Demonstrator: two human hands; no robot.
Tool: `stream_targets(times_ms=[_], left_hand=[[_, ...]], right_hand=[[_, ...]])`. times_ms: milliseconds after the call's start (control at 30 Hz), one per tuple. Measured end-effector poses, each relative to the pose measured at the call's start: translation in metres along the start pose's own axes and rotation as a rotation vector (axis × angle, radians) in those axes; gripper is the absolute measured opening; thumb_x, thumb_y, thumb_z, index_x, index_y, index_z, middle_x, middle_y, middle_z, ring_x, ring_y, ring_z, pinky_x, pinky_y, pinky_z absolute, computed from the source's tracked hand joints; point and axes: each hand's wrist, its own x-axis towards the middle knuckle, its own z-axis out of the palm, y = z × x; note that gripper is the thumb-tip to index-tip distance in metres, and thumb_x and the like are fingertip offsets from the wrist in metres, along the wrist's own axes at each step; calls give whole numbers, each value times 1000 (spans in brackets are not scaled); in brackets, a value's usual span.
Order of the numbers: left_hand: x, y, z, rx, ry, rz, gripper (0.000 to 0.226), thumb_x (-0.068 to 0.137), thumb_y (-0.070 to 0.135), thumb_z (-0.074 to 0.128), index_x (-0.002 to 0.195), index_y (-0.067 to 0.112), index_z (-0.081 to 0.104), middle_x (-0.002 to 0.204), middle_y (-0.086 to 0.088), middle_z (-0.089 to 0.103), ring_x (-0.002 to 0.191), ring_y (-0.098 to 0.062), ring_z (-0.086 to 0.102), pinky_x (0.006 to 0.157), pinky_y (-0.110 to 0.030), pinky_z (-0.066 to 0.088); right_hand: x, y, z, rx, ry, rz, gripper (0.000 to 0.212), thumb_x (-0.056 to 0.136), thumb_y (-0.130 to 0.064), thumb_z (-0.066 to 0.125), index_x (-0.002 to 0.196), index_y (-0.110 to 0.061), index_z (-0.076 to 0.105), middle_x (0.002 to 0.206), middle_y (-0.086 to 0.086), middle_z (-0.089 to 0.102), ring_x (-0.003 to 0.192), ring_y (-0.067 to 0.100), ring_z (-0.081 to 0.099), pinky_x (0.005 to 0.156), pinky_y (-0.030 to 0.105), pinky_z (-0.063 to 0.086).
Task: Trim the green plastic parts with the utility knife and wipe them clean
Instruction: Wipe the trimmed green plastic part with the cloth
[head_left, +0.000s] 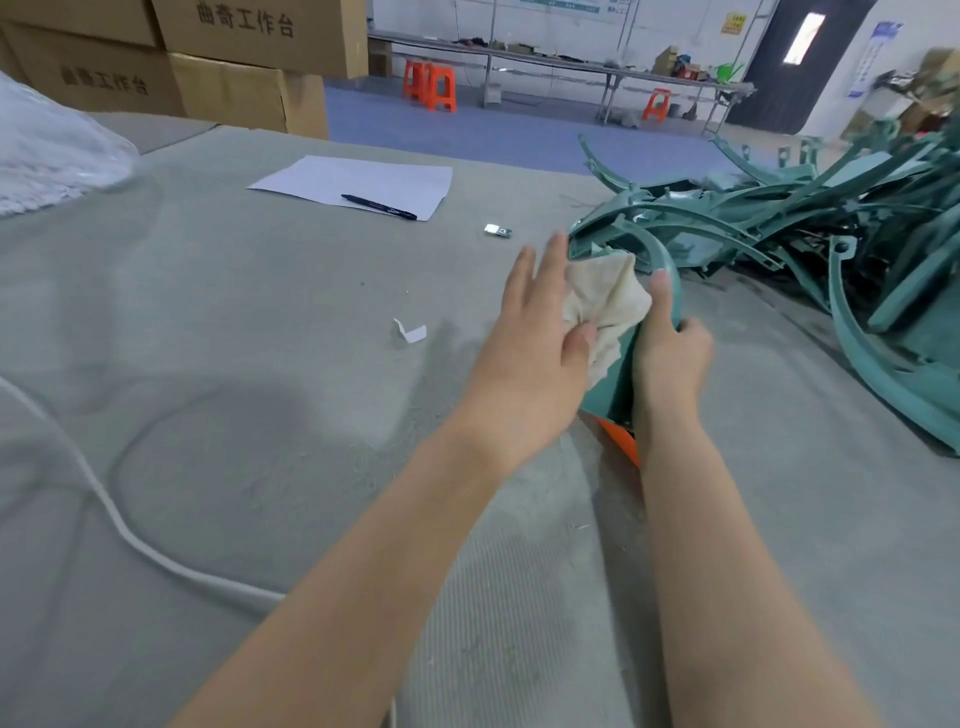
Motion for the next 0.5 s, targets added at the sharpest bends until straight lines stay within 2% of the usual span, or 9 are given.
stream_targets(times_ms=[67, 133, 200, 267, 333, 400, 433, 467, 500], left_hand=[[1, -9, 5, 33, 10, -77, 60, 97, 21, 52, 150, 25, 24, 148, -1, 42, 129, -14, 43, 84, -6, 26], [3, -13, 6, 100, 82, -118, 32, 97, 30, 52, 126, 16, 49, 117, -8, 64, 102, -23, 58, 67, -18, 32], [10, -20, 2, 180, 233, -114, 33, 99, 40, 44, 100, 9, 56, 96, -13, 66, 88, -31, 61, 65, -29, 36], [14, -28, -4, 214, 343, -144, 46, 101, 46, 35, 88, 7, 56, 83, -15, 64, 80, -36, 62, 65, -35, 42], [17, -39, -10, 176, 394, -209, 54, 101, 48, 32, 76, 6, 55, 67, -9, 58, 74, -36, 62, 62, -34, 42], [18, -48, -15, 43, 442, -286, 58, 101, 50, 30, 63, 13, 52, 58, -1, 55, 64, -26, 61, 55, -26, 46], [18, -51, -16, -60, 468, -343, 58, 101, 52, 27, 64, 17, 54, 61, -1, 58, 61, -21, 61, 53, -19, 46], [19, -54, -17, -201, 482, -417, 60, 100, 55, 22, 73, 17, 59, 68, -8, 65, 63, -22, 63, 53, -14, 46], [20, -55, -17, -369, 470, -496, 61, 100, 57, 18, 87, 17, 63, 79, -14, 70, 65, -27, 65, 52, -16, 47]], right_hand=[[2, 0, -3, 33, 23, 17, 49, 89, -63, 50, 69, -18, 42, 67, -4, 47, 63, 15, 46, 60, 29, 38], [0, 0, -5, 52, 35, -2, 48, 90, -60, 50, 70, -17, 42, 69, -4, 47, 65, 16, 47, 63, 31, 38], [-6, -4, -4, 68, 27, -42, 44, 91, -56, 53, 71, -18, 42, 71, -4, 48, 65, 14, 47, 66, 31, 39], [-14, -10, 1, 61, 9, -126, 35, 93, -48, 55, 74, -21, 42, 73, -7, 50, 65, 8, 48, 66, 29, 40], [-23, -16, 6, 28, -8, -242, 31, 95, -41, 54, 75, -24, 39, 72, -10, 47, 63, 3, 44, 65, 27, 37], [-31, -20, 10, 18, -22, -333, 28, 97, -36, 52, 77, -24, 37, 72, -13, 43, 61, 0, 41, 60, 22, 34], [-35, -21, 11, 30, -24, -362, 25, 98, -35, 51, 80, -22, 39, 72, -15, 42, 61, -2, 42, 58, 17, 33], [-37, -21, 13, 47, -21, -382, 23, 98, -34, 51, 85, -18, 41, 73, -16, 43, 61, -4, 43, 58, 15, 35], [-39, -21, 14, 64, -14, -393, 22, 99, -33, 50, 89, -15, 42, 74, -16, 44, 61, -7, 45, 59, 13, 36]])
